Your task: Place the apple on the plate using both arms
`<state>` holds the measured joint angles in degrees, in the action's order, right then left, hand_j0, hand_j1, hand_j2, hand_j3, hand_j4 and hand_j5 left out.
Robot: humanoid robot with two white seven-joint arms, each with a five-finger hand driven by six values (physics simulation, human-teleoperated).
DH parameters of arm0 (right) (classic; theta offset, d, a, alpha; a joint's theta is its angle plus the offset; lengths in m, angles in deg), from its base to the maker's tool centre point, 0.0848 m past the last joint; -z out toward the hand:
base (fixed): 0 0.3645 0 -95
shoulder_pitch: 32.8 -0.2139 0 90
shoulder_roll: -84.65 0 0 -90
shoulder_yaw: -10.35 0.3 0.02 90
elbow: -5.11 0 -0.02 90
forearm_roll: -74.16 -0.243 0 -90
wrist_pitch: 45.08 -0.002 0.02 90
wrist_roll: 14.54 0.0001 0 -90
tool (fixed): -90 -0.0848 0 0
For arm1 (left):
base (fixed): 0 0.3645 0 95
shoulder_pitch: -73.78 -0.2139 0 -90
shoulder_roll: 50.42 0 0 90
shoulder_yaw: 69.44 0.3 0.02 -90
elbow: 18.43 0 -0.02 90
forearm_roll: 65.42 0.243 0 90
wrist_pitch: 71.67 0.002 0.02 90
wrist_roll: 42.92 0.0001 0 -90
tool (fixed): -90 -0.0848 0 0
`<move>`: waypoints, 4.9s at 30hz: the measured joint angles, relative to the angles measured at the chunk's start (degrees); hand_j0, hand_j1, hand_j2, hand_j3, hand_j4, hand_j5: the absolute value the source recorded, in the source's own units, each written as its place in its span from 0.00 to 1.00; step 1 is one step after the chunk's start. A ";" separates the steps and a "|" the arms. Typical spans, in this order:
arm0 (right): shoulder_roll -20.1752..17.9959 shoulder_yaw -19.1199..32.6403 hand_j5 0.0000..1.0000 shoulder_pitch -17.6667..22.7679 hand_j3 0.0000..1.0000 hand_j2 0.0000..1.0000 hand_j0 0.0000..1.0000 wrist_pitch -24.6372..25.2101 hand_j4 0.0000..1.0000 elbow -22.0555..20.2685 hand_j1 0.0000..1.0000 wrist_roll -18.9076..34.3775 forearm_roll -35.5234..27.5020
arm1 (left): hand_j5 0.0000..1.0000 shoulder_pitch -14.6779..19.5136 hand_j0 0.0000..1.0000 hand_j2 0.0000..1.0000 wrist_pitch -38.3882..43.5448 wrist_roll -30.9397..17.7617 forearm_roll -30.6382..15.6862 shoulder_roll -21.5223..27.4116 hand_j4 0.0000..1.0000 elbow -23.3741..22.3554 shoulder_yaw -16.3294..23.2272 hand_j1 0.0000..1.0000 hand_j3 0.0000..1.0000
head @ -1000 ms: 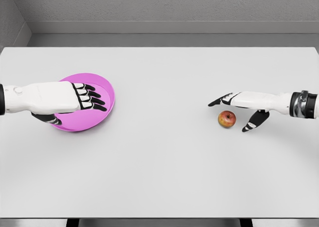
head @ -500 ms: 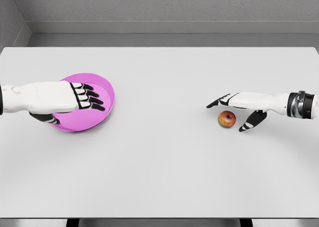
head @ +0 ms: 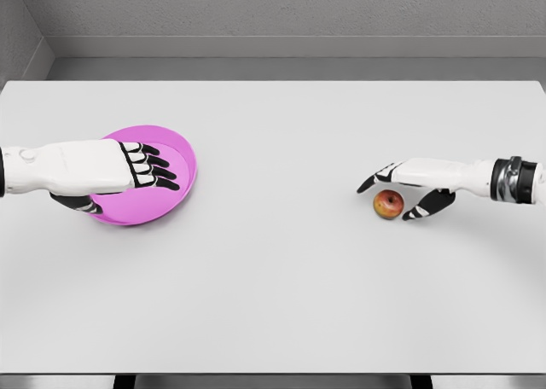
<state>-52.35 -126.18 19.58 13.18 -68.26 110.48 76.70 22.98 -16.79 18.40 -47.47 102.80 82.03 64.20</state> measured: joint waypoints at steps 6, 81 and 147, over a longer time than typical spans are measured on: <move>0.79 -0.57 0.71 0.00 0.71 0.71 0.71 0.05 0.71 0.23 0.71 0.00 0.31 | 1.00 0.00 1.00 1.00 0.00 0.00 0.00 0.00 1.00 0.00 -0.01 1.00 1.00; 9.01 24.18 1.00 0.00 1.00 1.00 1.00 -3.43 1.00 9.85 1.00 0.01 5.58 | 1.00 21.80 1.00 1.00 -0.02 -6.35 -0.08 -38.97 1.00 -13.17 20.08 1.00 1.00; 11.42 23.59 1.00 0.17 1.00 1.00 1.00 -3.43 1.00 9.75 1.00 0.01 6.44 | 0.87 21.80 0.87 0.87 -0.01 -6.35 5.20 -46.62 0.87 -34.25 24.81 0.87 0.87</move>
<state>-40.94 -102.59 19.76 9.76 -58.51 110.49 83.15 44.78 -16.80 12.05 -42.27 56.18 47.78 89.01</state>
